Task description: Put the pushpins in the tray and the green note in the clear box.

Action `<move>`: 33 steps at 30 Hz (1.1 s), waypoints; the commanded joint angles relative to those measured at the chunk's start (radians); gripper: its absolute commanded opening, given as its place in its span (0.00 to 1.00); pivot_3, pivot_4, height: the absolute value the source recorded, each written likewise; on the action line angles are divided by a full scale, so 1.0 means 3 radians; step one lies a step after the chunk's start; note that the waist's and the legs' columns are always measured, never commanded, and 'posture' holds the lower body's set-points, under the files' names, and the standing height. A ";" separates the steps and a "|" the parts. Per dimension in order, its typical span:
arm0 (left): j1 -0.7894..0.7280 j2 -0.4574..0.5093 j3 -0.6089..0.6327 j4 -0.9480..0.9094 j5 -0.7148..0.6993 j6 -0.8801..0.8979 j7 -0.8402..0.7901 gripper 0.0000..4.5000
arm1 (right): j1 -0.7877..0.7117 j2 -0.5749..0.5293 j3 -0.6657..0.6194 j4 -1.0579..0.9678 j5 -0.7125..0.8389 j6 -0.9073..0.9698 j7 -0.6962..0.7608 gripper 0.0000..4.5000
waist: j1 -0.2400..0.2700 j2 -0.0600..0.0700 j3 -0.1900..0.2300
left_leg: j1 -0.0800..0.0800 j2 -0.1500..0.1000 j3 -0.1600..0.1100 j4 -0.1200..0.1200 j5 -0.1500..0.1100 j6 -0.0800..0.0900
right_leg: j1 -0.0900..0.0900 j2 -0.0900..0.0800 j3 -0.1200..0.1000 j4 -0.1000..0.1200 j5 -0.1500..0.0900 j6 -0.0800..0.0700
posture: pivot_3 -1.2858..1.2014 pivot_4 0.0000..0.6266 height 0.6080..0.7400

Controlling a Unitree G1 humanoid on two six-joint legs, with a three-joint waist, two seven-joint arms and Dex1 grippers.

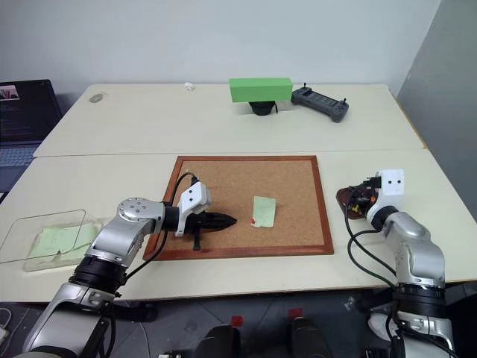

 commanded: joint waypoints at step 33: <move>0.0234 0.0148 0.0042 -0.0294 0.0034 0.0243 0.0024 0.00 | -0.0620 0.0718 0.1829 0.0732 -0.0438 -0.1170 0.1447 0.43 | -0.0056 -0.0001 0.0000 | 0.0001 0.0005 -0.0006 0.0000 0.0000 0.0000 | 0.0000 0.0003 -0.0006 -0.0001 0.0000 0.0000 | 0.52 0.24 1.00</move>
